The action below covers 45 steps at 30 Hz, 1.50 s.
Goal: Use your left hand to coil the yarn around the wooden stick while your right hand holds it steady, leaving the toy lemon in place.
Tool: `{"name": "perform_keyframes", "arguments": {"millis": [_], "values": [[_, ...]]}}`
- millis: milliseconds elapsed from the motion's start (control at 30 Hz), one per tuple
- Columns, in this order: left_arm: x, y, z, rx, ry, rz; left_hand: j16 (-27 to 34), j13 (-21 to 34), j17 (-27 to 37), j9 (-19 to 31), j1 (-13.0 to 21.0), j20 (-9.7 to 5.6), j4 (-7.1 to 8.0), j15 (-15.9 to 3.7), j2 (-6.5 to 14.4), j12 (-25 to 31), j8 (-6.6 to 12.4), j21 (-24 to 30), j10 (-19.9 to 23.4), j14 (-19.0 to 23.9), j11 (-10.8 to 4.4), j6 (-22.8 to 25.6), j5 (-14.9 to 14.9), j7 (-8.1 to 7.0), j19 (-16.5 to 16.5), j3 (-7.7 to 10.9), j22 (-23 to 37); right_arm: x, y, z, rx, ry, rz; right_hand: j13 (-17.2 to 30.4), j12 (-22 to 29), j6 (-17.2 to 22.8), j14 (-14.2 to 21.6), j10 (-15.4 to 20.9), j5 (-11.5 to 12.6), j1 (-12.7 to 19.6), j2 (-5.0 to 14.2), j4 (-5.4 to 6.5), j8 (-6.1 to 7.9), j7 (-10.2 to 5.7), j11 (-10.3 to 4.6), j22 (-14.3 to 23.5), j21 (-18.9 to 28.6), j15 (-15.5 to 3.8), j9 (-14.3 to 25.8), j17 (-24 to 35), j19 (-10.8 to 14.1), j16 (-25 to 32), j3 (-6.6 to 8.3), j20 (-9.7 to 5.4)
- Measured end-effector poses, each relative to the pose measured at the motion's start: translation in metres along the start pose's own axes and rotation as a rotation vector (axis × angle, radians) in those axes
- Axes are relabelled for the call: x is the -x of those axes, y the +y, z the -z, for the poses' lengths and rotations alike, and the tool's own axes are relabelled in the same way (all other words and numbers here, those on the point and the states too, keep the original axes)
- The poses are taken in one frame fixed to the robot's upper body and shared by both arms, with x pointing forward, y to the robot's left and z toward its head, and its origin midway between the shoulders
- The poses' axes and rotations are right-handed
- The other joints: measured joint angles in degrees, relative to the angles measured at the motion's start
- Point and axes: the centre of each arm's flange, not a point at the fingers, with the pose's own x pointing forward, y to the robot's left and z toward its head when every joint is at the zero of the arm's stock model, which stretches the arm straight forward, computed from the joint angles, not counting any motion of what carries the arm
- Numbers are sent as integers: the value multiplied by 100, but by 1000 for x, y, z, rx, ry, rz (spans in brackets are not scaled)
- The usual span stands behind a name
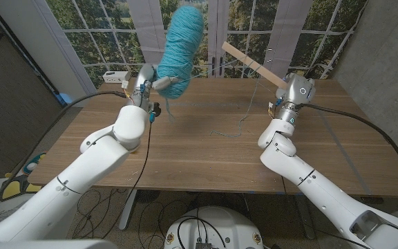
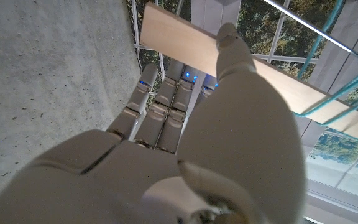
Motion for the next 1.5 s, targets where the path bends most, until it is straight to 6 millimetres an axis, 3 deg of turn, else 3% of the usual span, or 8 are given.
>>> {"name": "perform_keyframes", "arguments": {"millis": [67, 433, 933, 1500], "values": [[3, 2, -1, -1, 9, -13, 0, 33, 0, -1, 0, 0, 0, 0, 0, -2, -2, 0, 0, 0, 0, 0, 0, 0, 0, 0, 0, -1, -1, 1, 9, -12, -4, 1, -7, 0, -4, 0, -26, 0, 0, 0, -23, 0, 0, 0, 0, 5, 0, 7, 1, 0, 0, -61], [7, 13, 11, -84, 133, -57, -5, 38, -42, -32, 0, 22, 0, 20, 0, -24, -6, 22, 54, 20, 53, 19, 0, 18, 22, 0, -1, -3, -14, 3, 64, -105, -32, 6, -41, 20, -168, -25, -66, 0, 0, 0, -52, 20, 19, 1, 0, 46, -30, 45, 41, 0, 0, -100], [6, 40, 20, -144, 275, -72, 13, 80, -92, -70, 0, 25, -23, 61, 0, -73, -8, 43, 93, 61, 93, 53, -1, 52, 87, 23, -2, -7, -9, 7, 215, -201, -236, 114, -66, 21, -383, -139, -111, 0, 0, 1, -119, 20, -35, 1, 0, 117, -63, -54, 0, -180, -1, -141], [1, 57, 45, -242, 462, -51, 97, 45, -162, -130, 71, 33, -23, 132, -71, -160, -20, 83, 247, 133, 167, 139, -2, 99, 199, 23, 2, -10, -5, 7, 317, -274, -419, 136, -151, 21, -716, -364, -133, -2, 3, -62, -219, 21, -259, 2, -53, 201, -88, -297, -114, -529, 63, -171]]}}
